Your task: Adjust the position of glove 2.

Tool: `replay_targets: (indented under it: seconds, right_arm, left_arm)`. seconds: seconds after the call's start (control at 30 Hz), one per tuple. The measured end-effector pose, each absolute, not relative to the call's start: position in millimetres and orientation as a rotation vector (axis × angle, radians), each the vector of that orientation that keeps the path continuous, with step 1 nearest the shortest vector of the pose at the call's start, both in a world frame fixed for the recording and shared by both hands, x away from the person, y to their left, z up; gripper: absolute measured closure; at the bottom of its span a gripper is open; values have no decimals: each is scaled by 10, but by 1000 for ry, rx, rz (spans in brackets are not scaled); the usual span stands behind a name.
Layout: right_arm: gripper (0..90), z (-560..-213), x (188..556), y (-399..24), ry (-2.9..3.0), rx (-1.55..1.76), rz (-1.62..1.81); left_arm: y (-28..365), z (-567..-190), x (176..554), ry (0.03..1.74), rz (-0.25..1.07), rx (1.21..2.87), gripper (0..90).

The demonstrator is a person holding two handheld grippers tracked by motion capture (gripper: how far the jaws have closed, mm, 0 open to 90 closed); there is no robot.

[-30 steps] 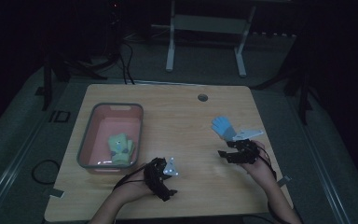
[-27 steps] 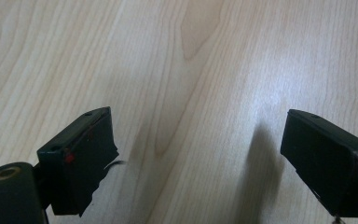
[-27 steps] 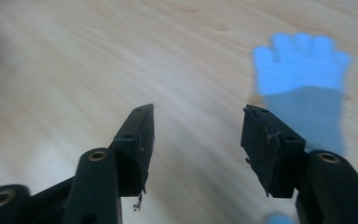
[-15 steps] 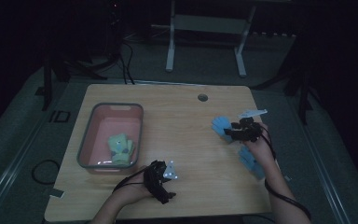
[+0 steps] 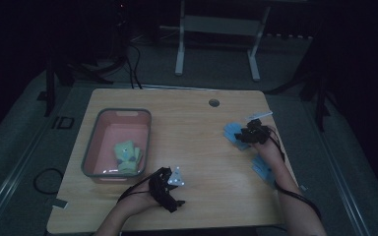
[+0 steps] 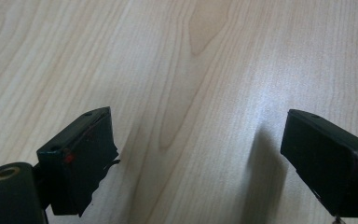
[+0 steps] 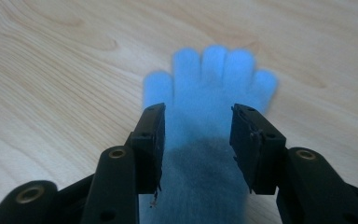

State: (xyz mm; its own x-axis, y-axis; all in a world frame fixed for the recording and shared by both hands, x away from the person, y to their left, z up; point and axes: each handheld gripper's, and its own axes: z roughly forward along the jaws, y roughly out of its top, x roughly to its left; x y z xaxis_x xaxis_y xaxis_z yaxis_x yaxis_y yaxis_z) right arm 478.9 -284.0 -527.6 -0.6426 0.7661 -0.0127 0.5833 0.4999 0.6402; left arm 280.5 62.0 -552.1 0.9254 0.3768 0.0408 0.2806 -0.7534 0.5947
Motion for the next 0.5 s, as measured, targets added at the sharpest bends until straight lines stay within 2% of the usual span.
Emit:
replay_targets:
  seconds: [0.2, 0.37, 0.5]
  right_arm:
    - [621, -5411, 4834, -2806, 2483, 1165, 869]
    - [780, -5399, 4793, -2724, 2484, 1132, 812]
    - [817, -5383, 4769, -2670, 2457, 1188, 790]
  left_arm:
    - [631, -5524, 2805, 468, 183, 2455, 102]
    - [624, -5524, 2800, 467, 185, 2451, 102]
    - [625, -5527, 2800, 469, 194, 2452, 102]
